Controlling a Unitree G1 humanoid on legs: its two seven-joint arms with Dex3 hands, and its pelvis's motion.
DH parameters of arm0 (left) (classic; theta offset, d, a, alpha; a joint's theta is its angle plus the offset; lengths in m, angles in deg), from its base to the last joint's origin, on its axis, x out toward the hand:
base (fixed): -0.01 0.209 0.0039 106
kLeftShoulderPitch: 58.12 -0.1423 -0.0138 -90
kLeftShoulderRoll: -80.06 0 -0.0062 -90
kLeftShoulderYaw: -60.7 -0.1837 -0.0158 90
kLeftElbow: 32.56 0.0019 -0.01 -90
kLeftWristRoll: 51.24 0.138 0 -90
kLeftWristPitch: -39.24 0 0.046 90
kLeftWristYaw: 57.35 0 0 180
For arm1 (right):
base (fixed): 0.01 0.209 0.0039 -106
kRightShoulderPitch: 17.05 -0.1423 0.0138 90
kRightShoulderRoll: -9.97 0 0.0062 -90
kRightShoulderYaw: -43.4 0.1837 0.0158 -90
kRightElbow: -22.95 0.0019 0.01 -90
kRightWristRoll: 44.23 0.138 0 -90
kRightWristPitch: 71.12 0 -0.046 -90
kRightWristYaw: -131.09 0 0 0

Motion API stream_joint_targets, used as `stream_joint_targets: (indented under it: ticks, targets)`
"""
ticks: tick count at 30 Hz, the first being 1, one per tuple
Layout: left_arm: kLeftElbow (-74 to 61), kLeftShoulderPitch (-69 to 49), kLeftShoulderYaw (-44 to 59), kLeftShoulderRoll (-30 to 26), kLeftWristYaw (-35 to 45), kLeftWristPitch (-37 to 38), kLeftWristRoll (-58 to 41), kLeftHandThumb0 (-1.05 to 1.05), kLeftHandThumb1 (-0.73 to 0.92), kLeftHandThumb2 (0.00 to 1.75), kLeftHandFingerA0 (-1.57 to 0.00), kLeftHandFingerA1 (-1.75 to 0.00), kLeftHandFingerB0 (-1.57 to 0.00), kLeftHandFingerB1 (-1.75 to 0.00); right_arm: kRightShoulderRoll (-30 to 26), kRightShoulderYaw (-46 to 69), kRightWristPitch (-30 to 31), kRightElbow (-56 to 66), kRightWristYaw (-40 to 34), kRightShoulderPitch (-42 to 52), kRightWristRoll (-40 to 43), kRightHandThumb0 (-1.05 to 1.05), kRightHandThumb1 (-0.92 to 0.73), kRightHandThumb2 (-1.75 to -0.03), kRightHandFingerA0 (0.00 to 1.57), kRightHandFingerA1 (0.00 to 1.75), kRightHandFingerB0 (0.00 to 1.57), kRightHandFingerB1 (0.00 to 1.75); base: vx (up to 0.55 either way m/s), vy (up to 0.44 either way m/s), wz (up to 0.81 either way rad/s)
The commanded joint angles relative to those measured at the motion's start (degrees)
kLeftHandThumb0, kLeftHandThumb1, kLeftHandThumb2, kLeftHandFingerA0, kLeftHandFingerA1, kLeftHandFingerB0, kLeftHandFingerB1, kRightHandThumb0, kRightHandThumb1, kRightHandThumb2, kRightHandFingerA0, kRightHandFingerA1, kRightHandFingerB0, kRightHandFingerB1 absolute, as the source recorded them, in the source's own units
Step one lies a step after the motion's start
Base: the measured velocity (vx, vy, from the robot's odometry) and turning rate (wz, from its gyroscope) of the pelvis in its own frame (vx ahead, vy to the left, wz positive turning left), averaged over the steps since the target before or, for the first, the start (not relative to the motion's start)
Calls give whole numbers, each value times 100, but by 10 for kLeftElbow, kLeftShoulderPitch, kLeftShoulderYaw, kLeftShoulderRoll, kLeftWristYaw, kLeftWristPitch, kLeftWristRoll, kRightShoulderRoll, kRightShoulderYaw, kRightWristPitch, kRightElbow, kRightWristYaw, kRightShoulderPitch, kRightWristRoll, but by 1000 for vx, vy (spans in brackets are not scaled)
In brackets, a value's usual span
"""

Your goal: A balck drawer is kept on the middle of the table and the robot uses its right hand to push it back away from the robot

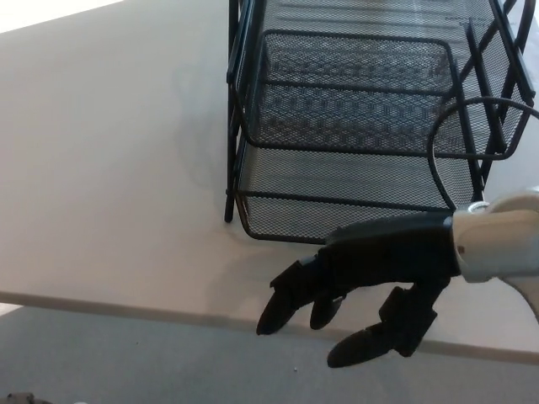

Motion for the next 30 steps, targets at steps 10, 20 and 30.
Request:
stream_joint_targets:
  ticks: [10, 20, 30]
  targets:
    - [4, 1, -2, -13, 1, 14, 6, -60, 59, 94, -36, -52, -21, -44, -56, 110, -22, 14, -95, 278, 8, -58, -74, -64, 48, 39, 34, 34, 0, 0, 0]
    - [1, 0, -2, -15, 3, 19, 6, -64, 61, 93, -34, -50, -22, -43, -52, 137, -79, -87, -202, 405, -47, -57, -78, -63, 47, 39, 36, 34, 0, 0, 0]
    - [5, 2, 3, -16, 8, 15, 1, -60, 59, 92, -33, -51, -22, -44, -62, 143, -68, -201, -283, 429, -111, -54, -73, -63, 48, 43, 36, 34, 0, 0, 0]
